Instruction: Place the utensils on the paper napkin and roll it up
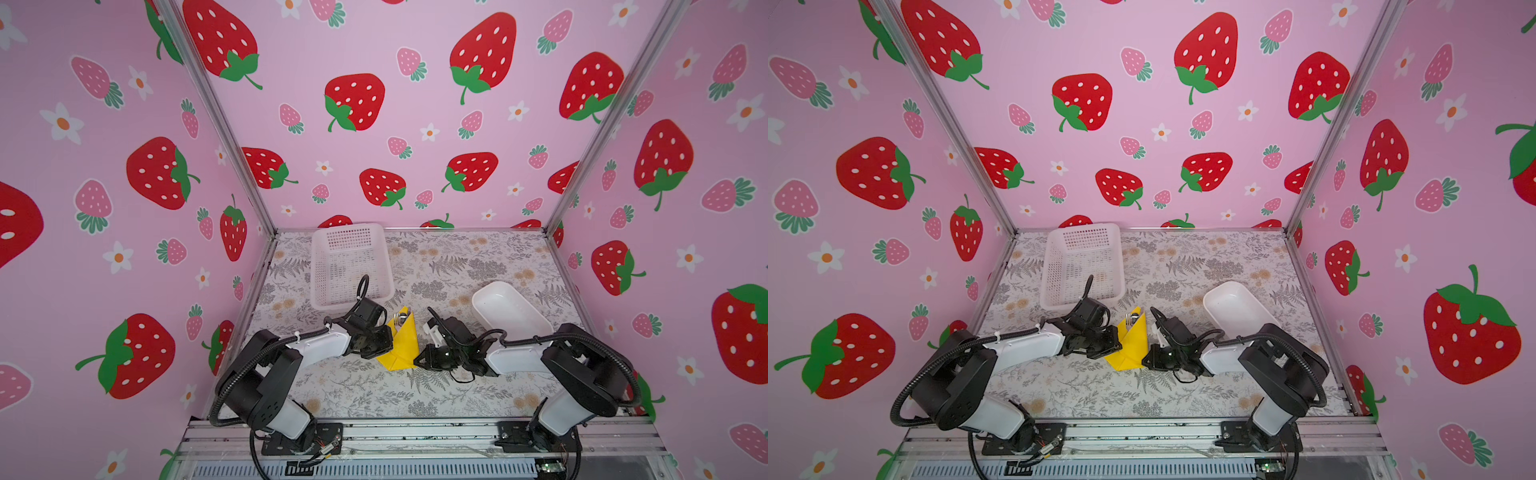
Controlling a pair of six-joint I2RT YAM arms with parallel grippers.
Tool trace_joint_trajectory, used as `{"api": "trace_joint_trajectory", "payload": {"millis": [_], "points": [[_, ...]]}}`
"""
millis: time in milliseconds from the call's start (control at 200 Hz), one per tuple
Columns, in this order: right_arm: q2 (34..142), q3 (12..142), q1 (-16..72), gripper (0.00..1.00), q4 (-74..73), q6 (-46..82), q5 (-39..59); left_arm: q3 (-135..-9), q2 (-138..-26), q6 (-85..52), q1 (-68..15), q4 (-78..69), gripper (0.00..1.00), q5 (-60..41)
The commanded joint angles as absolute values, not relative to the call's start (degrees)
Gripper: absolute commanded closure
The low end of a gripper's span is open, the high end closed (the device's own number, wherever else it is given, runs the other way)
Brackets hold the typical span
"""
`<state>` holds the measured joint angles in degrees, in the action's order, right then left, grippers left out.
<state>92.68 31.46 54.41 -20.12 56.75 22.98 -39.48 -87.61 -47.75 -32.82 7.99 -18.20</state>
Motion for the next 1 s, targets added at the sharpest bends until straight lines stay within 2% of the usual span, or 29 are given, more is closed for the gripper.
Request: {"api": "trace_joint_trajectory", "payload": {"millis": [0,115,295,450,760,995], "points": [[92.05,30.47,54.68,0.92,-15.74,55.87,18.13,-39.64,-88.3,-47.11,-32.34,8.75,1.0,-18.25],[90.35,29.59,53.83,0.92,-14.4,55.44,16.51,-39.46,-88.59,-47.27,-32.32,8.21,1.0,-19.28],[87.7,31.33,53.24,0.89,-15.6,53.7,21.45,-40.19,-88.24,-47.0,-32.26,9.04,1.0,-19.23],[84.59,33.83,51.78,0.87,-13.89,51.41,20.97,-42.2,-87.65,-44.41,-31.98,10.96,1.0,-16.93],[85.25,33.22,50.45,0.88,-13.62,53.0,24.09,-43.95,-89.75,-40.88,-30.85,12.35,1.0,-18.19],[83.95,32.29,50.67,0.88,-13.44,53.06,22.88,-40.75,-90.23,-42.0,-30.8,8.54,1.0,-17.11]]}}
